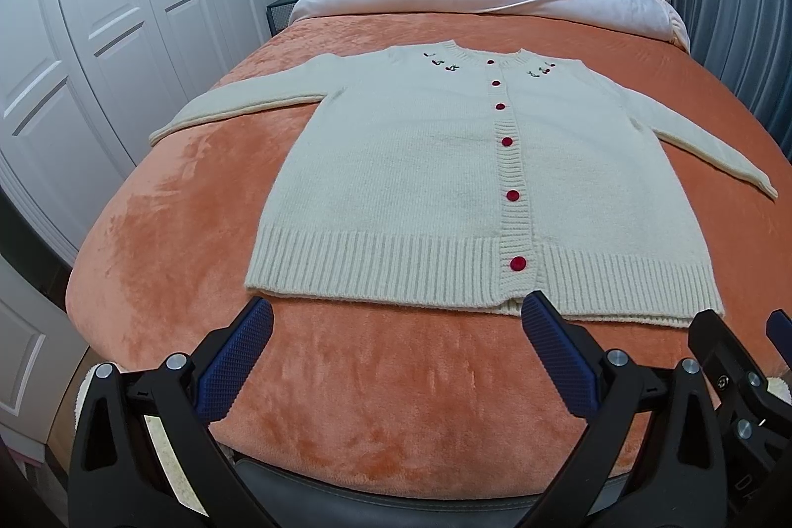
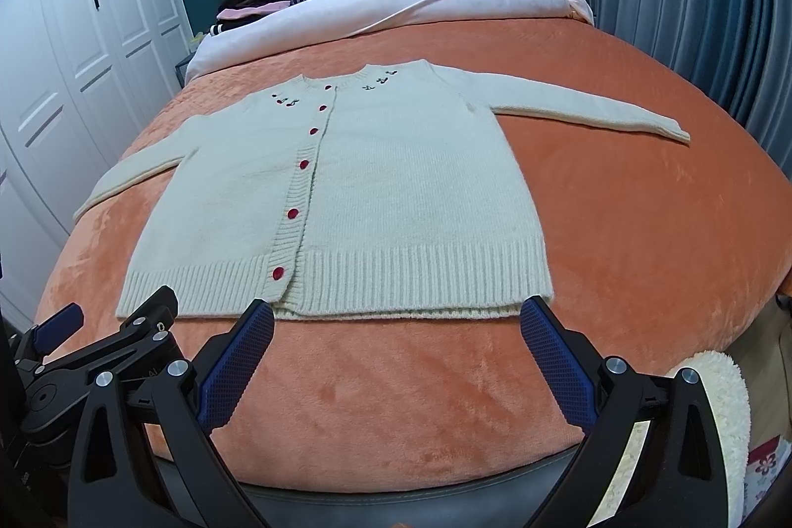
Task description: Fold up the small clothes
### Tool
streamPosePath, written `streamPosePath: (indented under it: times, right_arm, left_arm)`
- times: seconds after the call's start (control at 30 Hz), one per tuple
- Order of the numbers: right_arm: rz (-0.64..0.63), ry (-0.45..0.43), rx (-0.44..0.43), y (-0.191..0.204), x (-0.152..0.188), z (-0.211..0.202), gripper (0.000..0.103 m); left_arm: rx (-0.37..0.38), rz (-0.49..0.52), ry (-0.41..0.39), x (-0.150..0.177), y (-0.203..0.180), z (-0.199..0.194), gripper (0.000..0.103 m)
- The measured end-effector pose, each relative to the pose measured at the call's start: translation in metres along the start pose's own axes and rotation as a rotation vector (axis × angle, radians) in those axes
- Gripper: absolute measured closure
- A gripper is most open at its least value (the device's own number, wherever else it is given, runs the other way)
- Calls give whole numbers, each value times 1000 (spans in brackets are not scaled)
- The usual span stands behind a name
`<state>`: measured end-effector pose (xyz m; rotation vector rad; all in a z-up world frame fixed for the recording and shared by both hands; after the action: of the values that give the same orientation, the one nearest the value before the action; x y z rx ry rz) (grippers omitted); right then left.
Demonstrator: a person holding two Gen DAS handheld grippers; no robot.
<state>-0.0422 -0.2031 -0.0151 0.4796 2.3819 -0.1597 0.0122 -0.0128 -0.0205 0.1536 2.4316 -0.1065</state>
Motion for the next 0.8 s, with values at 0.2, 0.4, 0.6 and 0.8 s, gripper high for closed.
streamPosePath:
  times: [0.2,0.4,0.6,0.8]
  right_arm:
    - [4,4,-1,0,0,2,5]
    - [8,7,-1,1,1,4,5]
    - [13,15,-2,1,1,6,5]
    - [14,29,-4,1,2,12,5]
  left_arm:
    - [-3,2,1,0,1,0,5]
    - [-2,2,1,0,0,0,5]
    - [-3,1,3,0,0,1,5]
    - [-9,3,13,2,3,8,5]
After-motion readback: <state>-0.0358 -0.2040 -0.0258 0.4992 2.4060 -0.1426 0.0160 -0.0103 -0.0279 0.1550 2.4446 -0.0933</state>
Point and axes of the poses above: each gripper's, at about its wrist camera, not at the fingertips, and z roughly the way its jaws point, y to its left, x to its underside, the point moved 2 cm from there along z, roughly the way its jaws point, and after that the axes turned 8 degrees about x, right-handed, at the moved point
